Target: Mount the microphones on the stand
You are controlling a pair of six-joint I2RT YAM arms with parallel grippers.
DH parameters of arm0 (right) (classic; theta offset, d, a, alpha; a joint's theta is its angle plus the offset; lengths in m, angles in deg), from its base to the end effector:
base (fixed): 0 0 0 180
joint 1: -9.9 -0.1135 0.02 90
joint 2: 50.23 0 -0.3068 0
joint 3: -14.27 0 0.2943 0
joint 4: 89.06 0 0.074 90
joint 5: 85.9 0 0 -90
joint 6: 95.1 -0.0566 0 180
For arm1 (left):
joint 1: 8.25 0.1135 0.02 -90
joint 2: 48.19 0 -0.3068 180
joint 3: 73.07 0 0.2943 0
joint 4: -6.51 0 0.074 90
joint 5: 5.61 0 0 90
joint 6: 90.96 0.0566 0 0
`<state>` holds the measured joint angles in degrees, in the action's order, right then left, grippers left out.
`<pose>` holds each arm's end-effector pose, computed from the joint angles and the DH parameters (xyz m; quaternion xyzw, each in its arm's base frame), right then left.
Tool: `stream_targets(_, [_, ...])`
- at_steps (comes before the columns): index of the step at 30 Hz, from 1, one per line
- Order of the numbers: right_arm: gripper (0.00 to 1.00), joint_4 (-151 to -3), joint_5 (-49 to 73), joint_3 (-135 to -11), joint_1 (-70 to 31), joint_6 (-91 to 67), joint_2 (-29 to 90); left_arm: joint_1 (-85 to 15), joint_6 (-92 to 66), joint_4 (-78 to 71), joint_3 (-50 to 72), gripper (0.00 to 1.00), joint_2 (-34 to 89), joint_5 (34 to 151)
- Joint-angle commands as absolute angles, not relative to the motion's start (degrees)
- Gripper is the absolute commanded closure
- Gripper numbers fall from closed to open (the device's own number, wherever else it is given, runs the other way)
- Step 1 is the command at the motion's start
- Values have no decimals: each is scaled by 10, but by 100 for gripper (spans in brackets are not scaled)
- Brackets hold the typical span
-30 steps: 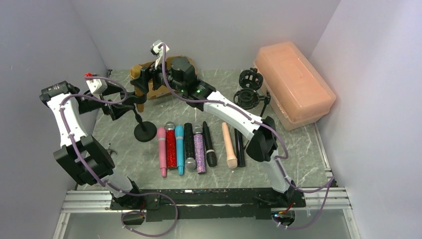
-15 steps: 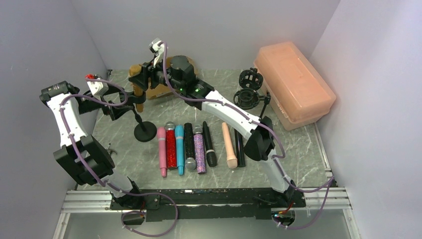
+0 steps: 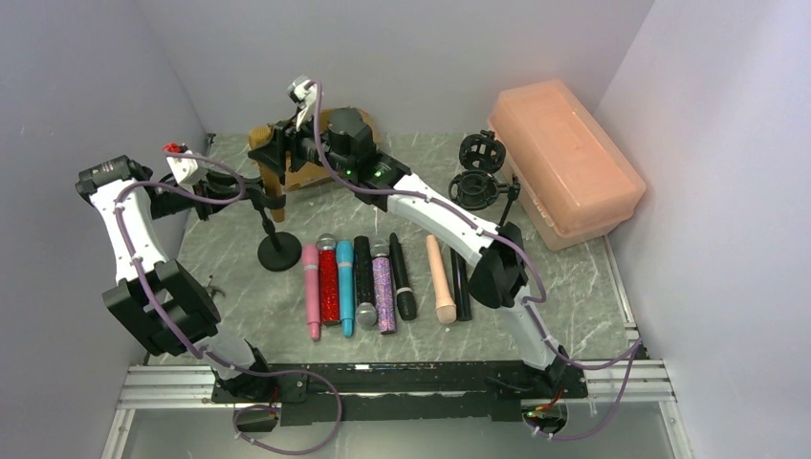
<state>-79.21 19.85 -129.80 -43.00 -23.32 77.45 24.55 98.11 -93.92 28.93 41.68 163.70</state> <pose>0.3602 0.5018 0.4540 -0.2941 0.5989 0.5041 0.5483 0.2903 0.1209 0.3977 0.4287 0.6395 -0.2498 0.5873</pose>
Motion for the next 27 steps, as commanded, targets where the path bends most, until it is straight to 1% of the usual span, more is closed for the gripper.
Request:
stream_targets(1, [62, -833, 198, -1279, -432, -235, 757, 241, 994, -954, 297, 91, 417, 1636])
stream_targets(4, [63, -838, 193, -1269, -434, -230, 752, 241, 994, -954, 296, 91, 415, 1636])
stream_targets(6, [64, -848, 189, -1254, -437, -227, 745, 241, 991, -954, 294, 90, 415, 1636])
stream_targets(7, [64, -854, 186, -1245, -440, -223, 741, 241, 989, -954, 294, 88, 414, 1636])
stream_targets(8, [64, -859, 183, -1238, -442, -220, 738, 241, 986, -953, 292, 81, 413, 1636])
stream_targets(10, [64, -869, 177, -1227, -445, -216, 731, 241, 978, -953, 290, 54, 412, 1637])
stream_targets(11, [64, -875, 176, -1222, -447, -216, 729, 241, 976, -952, 289, 33, 410, 1637])
stream_targets(12, [64, -879, 176, -1217, -448, -217, 727, 241, 976, -952, 287, 17, 409, 1638])
stream_targets(14, [63, -889, 175, -1207, -450, -219, 723, 241, 976, -953, 284, 4, 407, 1636])
stream_targets(15, [62, -892, 175, -1203, -450, -220, 722, 241, 975, -953, 283, 1, 407, 1636])
stream_targets(16, [59, -896, 173, -1198, -451, -220, 719, 241, 973, -953, 284, 1, 408, 1636])
stream_targets(17, [54, -902, 170, -1187, -451, -221, 714, 241, 971, -953, 285, 1, 409, 1636])
stream_targets(19, [37, -913, 167, -1169, -450, -219, 703, 242, 969, -953, 286, 1, 411, 1634])
stream_targets(20, [30, -912, 170, -1163, -450, -216, 699, 243, 969, -953, 287, 1, 411, 1635])
stream_targets(22, [21, -904, 188, -1153, -443, -211, 689, 248, 965, -953, 291, 0, 412, 1641])
stream_targets(25, [11, -900, 272, -1123, -415, -212, 669, 256, 947, -954, 305, 1, 412, 1646])
stream_targets(27, [9, -892, 353, -1116, -389, -212, 667, 260, 931, -954, 313, 0, 411, 1645])
